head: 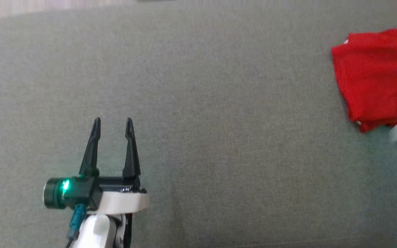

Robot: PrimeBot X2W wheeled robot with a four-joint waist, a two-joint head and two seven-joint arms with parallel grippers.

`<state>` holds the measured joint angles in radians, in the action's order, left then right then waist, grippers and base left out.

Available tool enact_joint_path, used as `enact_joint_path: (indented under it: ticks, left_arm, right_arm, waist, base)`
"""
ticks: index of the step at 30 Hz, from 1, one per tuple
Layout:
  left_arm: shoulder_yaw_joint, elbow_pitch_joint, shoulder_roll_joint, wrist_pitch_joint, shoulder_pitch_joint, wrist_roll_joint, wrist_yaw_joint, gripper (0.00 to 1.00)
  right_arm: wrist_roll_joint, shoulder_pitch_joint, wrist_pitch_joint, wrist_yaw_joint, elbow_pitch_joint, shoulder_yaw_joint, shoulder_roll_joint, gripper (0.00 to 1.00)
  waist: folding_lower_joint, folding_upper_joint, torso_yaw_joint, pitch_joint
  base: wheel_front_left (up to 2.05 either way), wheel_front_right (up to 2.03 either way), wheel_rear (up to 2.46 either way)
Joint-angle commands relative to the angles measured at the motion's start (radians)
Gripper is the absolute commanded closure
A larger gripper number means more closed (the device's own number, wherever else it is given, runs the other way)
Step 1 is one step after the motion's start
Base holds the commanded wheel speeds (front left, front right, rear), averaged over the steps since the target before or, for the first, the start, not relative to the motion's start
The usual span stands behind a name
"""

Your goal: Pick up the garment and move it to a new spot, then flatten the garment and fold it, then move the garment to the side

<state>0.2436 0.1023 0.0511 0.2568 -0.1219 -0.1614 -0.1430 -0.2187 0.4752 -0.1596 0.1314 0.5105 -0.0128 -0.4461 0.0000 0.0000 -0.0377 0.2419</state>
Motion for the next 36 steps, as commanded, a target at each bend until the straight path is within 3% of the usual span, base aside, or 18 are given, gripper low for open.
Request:
enact_joint_path:
  ticks: [1,5,10,15,22,33,34,36]
  left_arm:
    - [-0.032,-0.023,-0.001,0.005,0.005,-0.004,0.005,0.0]
    - [-0.024,0.007,-0.001,0.005,0.055,-0.04,0.025,0.0]
    - [-0.027,0.021,-0.001,0.005,0.109,-0.066,0.024,0.0]
    - [-0.03,0.035,-0.001,0.005,0.144,-0.055,0.03,0.0]
    - [-0.04,0.047,-0.001,0.005,0.18,-0.052,0.031,0.0]
    - [-0.04,0.077,-0.001,0.005,0.197,-0.05,0.069,0.0]
    - [-0.011,0.117,0.001,0.0,0.234,-0.057,0.072,1.0]
    - [-0.01,0.15,0.001,-0.001,0.242,-0.058,0.072,1.0]
  right_arm:
    - [0.011,-0.079,-0.028,-0.001,-0.05,0.015,0.034,0.0]
    - [0.022,-0.245,-0.081,-0.001,-0.119,0.065,0.203,0.0]
    - [-0.013,-0.402,-0.101,-0.001,-0.174,0.13,0.318,0.0]
    - [0.023,-0.52,-0.102,-0.001,-0.275,0.131,0.353,0.0]
    - [0.055,-0.585,-0.102,-0.001,-0.299,0.109,0.375,0.0]
    - [0.074,-0.593,-0.102,-0.001,-0.297,0.11,0.388,0.0]
    - [0.067,-0.631,-0.091,0.0,-0.262,0.088,0.396,1.0]
    - [0.066,-0.636,-0.089,0.0,-0.228,0.09,0.398,1.0]
  waist:
    - [0.0,0.0,0.019,-0.072]
    - [0.0,0.0,0.043,-0.175]
    - [0.0,0.0,0.064,-0.27]
    - [0.0,0.0,0.074,-0.312]
    - [0.0,0.0,0.08,-0.335]
    - [0.0,0.0,0.082,-0.35]
    - [0.0,0.0,0.082,-0.351]
    - [0.0,0.0,0.082,-0.351]
  base:
    - [0.0,0.0,0.0]
    - [0.0,0.0,0.0]
    - [0.0,0.0,0.0]
    - [0.0,0.0,0.0]
    - [0.0,0.0,0.0]
    - [0.0,0.0,0.0]
    - [0.0,0.0,0.0]
    - [0.0,0.0,0.0]
